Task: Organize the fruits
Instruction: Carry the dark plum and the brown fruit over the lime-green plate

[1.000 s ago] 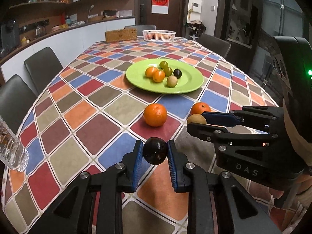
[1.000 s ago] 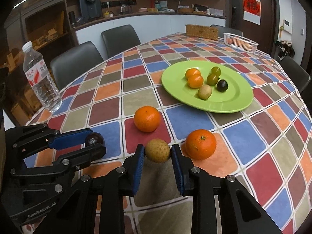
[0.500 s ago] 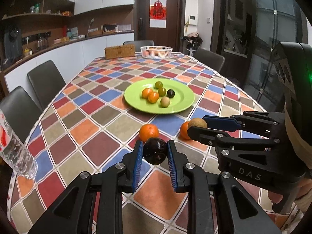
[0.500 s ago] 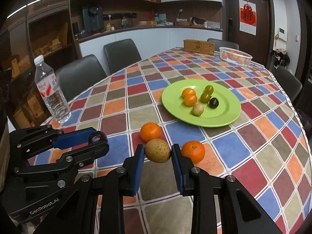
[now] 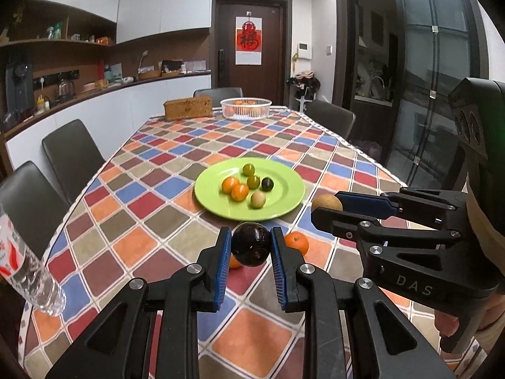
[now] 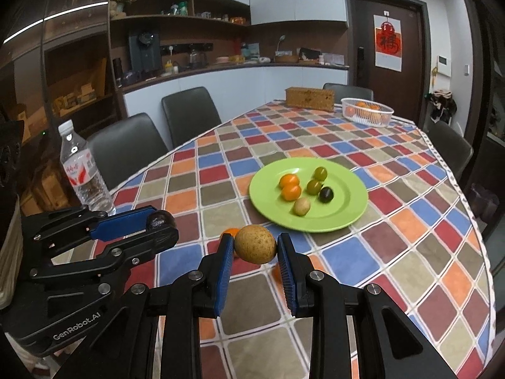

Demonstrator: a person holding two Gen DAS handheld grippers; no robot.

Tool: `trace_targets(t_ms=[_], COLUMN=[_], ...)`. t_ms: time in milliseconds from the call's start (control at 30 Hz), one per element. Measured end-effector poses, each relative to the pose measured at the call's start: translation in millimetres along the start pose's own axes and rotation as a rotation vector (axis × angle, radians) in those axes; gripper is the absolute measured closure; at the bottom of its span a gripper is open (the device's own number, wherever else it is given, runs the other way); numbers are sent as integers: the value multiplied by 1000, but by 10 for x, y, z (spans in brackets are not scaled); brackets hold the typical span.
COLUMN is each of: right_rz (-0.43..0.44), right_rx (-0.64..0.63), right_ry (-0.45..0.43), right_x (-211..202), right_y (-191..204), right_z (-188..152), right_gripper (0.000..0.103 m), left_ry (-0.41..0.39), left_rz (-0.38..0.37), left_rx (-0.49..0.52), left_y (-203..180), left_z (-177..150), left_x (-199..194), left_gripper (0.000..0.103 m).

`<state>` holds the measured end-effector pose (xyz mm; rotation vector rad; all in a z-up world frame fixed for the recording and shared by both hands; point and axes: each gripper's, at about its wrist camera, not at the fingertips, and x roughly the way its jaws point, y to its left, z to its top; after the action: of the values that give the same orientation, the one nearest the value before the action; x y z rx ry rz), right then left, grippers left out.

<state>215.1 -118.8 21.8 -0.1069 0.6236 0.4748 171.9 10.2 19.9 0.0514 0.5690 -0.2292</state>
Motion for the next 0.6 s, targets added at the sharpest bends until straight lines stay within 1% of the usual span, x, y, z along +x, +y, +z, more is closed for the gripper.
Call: trace_targets(t_ms=[200,400,600], right_rz=[-36,-68,-70], right_rx=[9,14,29], right_ry=[-39,-82,-113], right_x=[-65,-103,-67], right_y=[-120,-245,-343], right_z=[139,332,520], right_gripper=[73,73,73], left_ry=[-22,-58,-74], left_rz=[-21,-34,-50], left_rx=[1,24,28], left_y=[-17,-44,-34], left_z=[177,404,619], left_x=[77,152,288], left_gripper=[78,78,78])
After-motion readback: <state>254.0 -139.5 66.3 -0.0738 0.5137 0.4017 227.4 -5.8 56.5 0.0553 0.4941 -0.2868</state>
